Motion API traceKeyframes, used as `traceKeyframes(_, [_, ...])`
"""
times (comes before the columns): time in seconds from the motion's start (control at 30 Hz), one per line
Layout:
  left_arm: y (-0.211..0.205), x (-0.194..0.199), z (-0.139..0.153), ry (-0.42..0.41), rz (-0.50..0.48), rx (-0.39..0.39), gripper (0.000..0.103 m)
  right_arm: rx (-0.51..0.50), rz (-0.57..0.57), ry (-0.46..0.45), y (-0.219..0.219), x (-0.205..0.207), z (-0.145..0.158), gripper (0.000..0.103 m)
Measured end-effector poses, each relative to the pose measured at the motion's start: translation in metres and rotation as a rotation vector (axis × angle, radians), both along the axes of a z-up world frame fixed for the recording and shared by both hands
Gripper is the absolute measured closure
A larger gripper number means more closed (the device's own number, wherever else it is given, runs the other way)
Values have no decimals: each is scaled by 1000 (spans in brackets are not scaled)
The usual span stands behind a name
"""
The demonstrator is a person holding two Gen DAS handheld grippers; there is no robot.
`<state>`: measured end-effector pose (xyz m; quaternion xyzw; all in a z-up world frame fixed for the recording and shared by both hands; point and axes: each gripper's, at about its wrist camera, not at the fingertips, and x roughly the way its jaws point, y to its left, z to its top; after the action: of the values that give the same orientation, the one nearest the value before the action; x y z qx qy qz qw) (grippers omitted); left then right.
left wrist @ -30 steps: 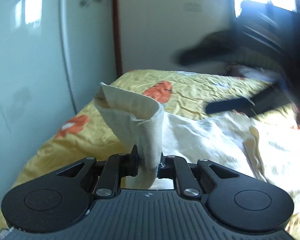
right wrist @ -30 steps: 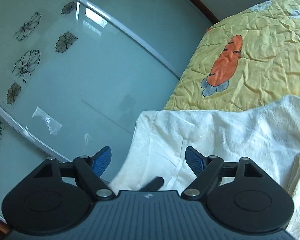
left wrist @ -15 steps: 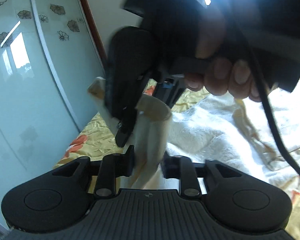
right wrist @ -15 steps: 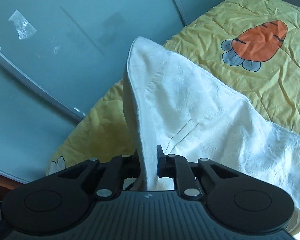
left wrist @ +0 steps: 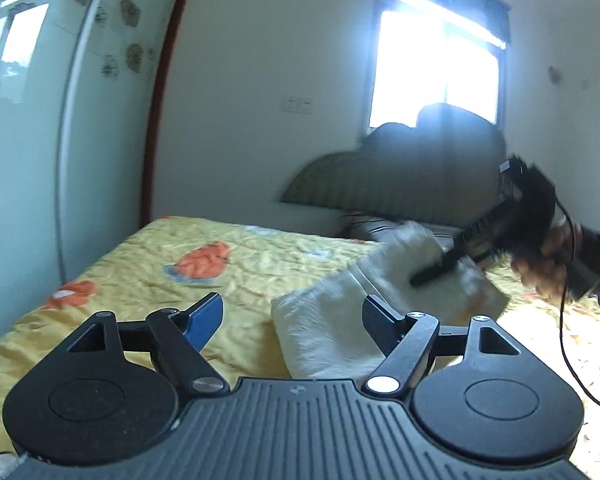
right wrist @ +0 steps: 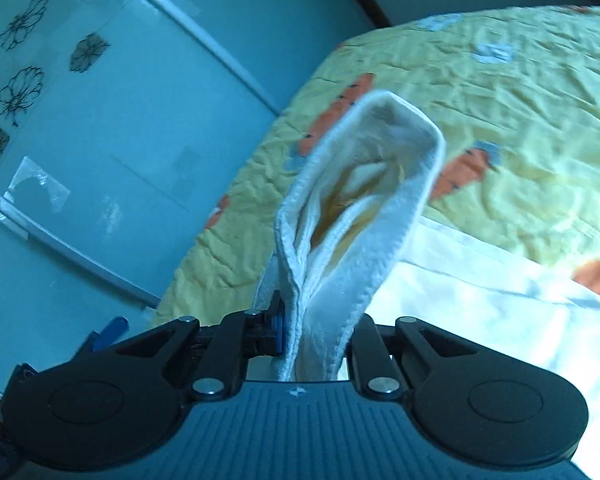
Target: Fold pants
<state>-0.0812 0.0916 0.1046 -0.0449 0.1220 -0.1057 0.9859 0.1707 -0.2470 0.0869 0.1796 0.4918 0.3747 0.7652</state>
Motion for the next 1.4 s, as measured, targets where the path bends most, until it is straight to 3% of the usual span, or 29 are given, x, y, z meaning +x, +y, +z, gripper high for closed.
traceKeyframes(0.07, [-15, 5, -2, 3, -73, 10, 17, -28, -63, 75, -34, -2, -27, 91])
traceKeyframes(0.17, [-55, 22, -18, 79, -245, 22, 13, -17, -150, 151, -67, -5, -66, 86])
traceKeyframes(0.27, [-90, 45, -40, 193, -359, 52, 13, 71, -219, 168, -80, -11, -85, 76])
traceKeyframes(0.43, [-125, 71, -90, 360, -384, 137, 13, 144, -266, 162, -95, -21, -90, 70])
traceKeyframes(0.5, [-126, 72, -99, 337, -389, 160, 9, 164, -276, 167, -100, -23, -95, 70])
traceKeyframes(0.57, [-127, 76, -102, 343, -404, 164, 7, 119, -284, 150, -100, -26, -97, 83])
traceKeyframes(0.63, [-123, 83, -102, 350, -413, 158, 5, 126, -277, 128, -101, -27, -99, 83])
traceKeyframes(0.8, [-106, 77, -86, 355, -394, 102, 11, 141, -360, 72, -127, -46, -81, 72])
traceKeyframes(0.87, [-99, 72, -80, 330, -383, 104, 10, 173, -410, 25, -141, -55, -70, 61])
traceKeyframes(0.93, [-96, 72, -78, 321, -389, 108, 9, 190, -433, 13, -149, -61, -65, 58])
traceKeyframes(1.03, [-104, 82, -86, 361, -408, 126, 10, 233, -391, 45, -147, -62, -68, 58])
traceKeyframes(1.17, [-120, 84, -100, 346, -417, 193, 5, 104, -370, 66, -125, -55, -75, 58])
traceKeyframes(1.23, [-123, 79, -101, 328, -413, 226, 6, 113, -373, 66, -126, -56, -76, 58])
traceKeyframes(1.4, [-105, 71, -92, 300, -363, 166, 8, 182, -402, 95, -142, -62, -79, 58])
